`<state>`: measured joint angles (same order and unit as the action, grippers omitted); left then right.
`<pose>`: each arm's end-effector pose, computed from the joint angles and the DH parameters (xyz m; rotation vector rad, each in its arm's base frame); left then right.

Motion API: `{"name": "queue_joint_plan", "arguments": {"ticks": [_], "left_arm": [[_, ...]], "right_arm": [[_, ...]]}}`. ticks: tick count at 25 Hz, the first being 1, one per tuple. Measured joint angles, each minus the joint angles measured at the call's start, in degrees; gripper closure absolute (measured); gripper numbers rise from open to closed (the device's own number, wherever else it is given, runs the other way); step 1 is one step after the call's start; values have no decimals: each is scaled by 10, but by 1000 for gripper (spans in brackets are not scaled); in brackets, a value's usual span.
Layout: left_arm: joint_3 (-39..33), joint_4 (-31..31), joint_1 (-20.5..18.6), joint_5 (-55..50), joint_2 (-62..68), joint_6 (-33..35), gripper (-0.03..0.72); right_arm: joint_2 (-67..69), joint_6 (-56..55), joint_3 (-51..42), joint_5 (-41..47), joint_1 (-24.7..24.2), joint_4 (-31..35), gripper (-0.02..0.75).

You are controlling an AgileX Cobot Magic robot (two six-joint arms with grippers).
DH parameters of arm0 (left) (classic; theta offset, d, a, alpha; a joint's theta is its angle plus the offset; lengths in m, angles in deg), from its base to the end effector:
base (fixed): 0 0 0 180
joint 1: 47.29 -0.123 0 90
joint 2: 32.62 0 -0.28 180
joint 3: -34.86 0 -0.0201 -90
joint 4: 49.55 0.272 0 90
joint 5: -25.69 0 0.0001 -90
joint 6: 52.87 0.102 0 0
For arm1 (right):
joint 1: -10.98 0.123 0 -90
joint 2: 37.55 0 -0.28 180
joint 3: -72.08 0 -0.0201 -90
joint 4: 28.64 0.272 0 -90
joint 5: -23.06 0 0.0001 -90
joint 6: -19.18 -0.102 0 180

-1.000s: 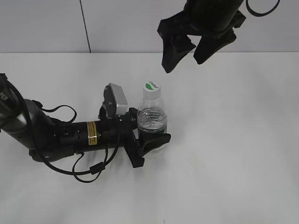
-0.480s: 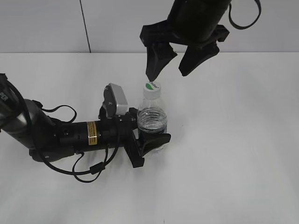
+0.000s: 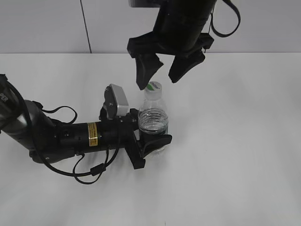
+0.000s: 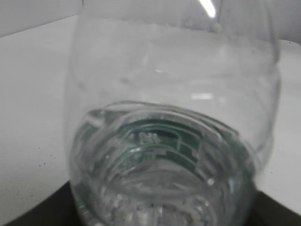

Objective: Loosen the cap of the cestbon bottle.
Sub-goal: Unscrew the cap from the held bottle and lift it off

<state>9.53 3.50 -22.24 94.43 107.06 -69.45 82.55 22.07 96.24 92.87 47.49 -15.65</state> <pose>0.3012 -0.2246 0.0256 1.0862 1.5451 -0.9753 0.3395 0.2781 0.2606 -0.9187 2.7920 0.4206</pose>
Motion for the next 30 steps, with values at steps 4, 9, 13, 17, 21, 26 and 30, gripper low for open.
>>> {"name": "queue_joint_plan", "arguments": {"ticks": [4,9,13,17,21,26,30], "left_arm": [[0,0,0,0,0,0,279],[1,1,0,0,0,0,279],[1,1,0,0,0,0,279],[1,1,0,0,0,0,279],[1,1,0,0,0,0,279],[1,1,0,0,0,0,279],[1,1,0,0,0,0,279]], "right_arm": [[14,0,7,0,12,-21,143],[14,-1,9,0,13,-37,144],[14,-1,9,0,13,-37,144],[14,-1,9,0,13,-37,145],[14,-1,9,0,13,-36,146],[17,-1,9,0,13,-33,146],[29,-1,9,0,13,-29,146]]}}
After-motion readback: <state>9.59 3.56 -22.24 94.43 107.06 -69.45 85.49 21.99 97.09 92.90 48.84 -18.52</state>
